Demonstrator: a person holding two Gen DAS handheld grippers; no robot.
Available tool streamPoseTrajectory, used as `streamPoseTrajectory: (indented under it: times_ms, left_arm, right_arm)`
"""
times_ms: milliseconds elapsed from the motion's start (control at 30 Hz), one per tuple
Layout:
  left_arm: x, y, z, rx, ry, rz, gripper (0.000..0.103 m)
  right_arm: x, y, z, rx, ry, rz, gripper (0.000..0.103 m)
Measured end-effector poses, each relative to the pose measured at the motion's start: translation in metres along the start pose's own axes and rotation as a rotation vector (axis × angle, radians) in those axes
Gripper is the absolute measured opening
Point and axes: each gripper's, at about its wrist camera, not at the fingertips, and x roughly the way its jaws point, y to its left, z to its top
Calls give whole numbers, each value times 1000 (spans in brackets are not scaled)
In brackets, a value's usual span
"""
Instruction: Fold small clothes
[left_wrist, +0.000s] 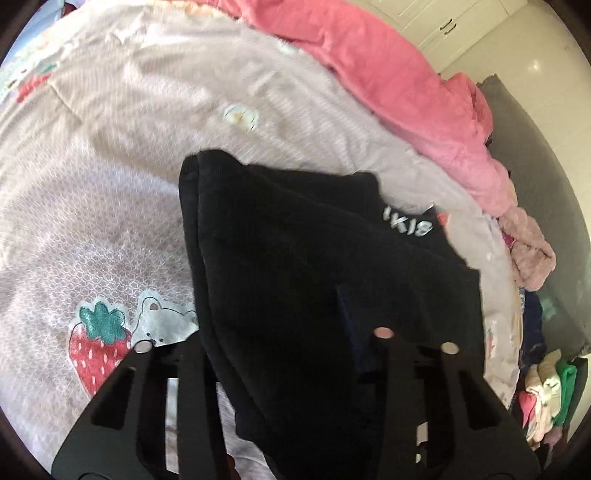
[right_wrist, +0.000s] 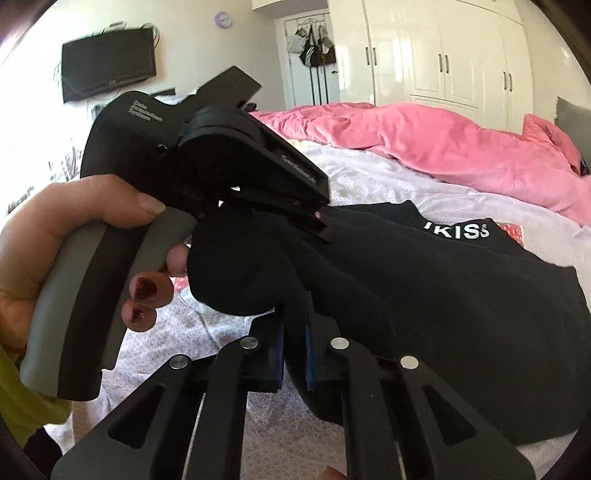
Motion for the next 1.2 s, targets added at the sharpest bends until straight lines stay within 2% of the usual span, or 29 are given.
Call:
streamPoseTrajectory:
  times_ms: [100,300,433,700,1000,1067,1100,1133,1200]
  left_arm:
    - [-15,-19,2,33,-26,-1,20]
    - [-32,-83,5,121,-51,-22,20]
    - [-27,-132,1,176,-49,-29,20]
    - [7,-216,-18,261,-4,-66,20]
    - [60,-265,-40,303,87,-72,20]
    - [71,-267,-40,277,112,-86,28]
    - [73,-266,-40,259,121,-88,50]
    - [70,-264,-38,229,108,-112,58]
    - [58,-264,-38,245,63,-145,59]
  right_arm:
    - [-17,-13,2,60,-41,9,7]
    - [-56,-57,9,193,-125,-16,7]
    - [-75,-90,7,265,-146,-42,7]
    - [-107,-149,-13,381,-157,-86,7]
    - [-116,-194,-51,594,-133,-113,7]
    - [-113,-202,-60,657,-109,-112,7]
    - [-111,-207,-64,690,-91,-109,7]
    - [-108,-214,-72,753,-63,-103,7]
    - [-105,-224,-84,853,-22,-77,8]
